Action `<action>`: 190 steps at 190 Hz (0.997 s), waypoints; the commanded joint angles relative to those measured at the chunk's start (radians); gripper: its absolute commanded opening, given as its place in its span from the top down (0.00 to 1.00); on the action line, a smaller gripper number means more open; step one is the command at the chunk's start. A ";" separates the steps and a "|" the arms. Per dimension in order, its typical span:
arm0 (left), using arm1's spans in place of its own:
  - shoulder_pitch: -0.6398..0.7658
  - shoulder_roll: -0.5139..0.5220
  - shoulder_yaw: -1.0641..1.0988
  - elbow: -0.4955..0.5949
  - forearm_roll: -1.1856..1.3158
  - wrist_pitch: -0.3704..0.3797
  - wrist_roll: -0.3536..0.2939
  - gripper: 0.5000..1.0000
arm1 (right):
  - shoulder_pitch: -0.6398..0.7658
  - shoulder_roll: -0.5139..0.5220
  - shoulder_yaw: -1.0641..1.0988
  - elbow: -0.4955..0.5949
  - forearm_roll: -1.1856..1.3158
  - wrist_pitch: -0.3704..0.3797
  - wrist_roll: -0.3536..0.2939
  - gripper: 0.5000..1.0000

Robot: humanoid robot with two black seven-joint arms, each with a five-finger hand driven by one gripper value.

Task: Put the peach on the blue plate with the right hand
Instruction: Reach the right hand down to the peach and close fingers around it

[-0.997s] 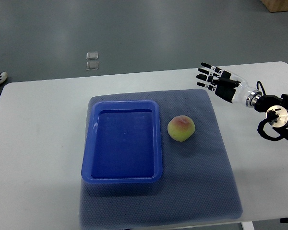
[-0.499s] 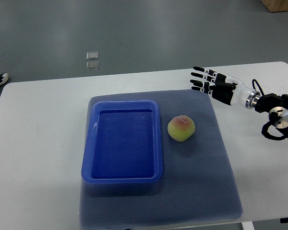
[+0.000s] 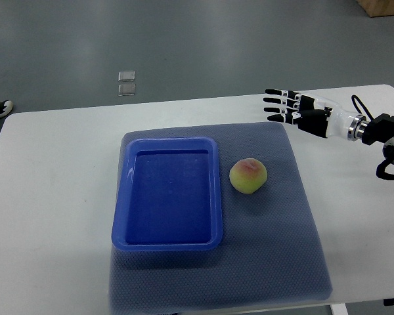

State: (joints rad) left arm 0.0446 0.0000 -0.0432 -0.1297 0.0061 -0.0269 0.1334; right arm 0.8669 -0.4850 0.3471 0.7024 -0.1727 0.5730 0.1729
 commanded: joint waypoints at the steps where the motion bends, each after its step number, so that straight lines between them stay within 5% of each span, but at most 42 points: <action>1: 0.000 0.000 0.000 0.001 0.000 -0.001 0.000 0.00 | -0.003 -0.004 -0.002 0.002 -0.047 -0.001 0.020 0.14; 94: 0.000 0.000 0.000 0.001 0.000 0.001 0.000 0.00 | 0.014 -0.081 -0.003 0.181 -0.563 -0.073 0.122 0.14; 190: 0.000 0.000 0.000 0.001 0.000 -0.001 0.000 0.00 | 0.034 -0.070 -0.014 0.388 -1.151 -0.205 0.128 0.14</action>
State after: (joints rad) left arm 0.0446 0.0000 -0.0429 -0.1288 0.0061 -0.0270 0.1334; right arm 0.8998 -0.5808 0.3403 1.0701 -1.2095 0.3848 0.3008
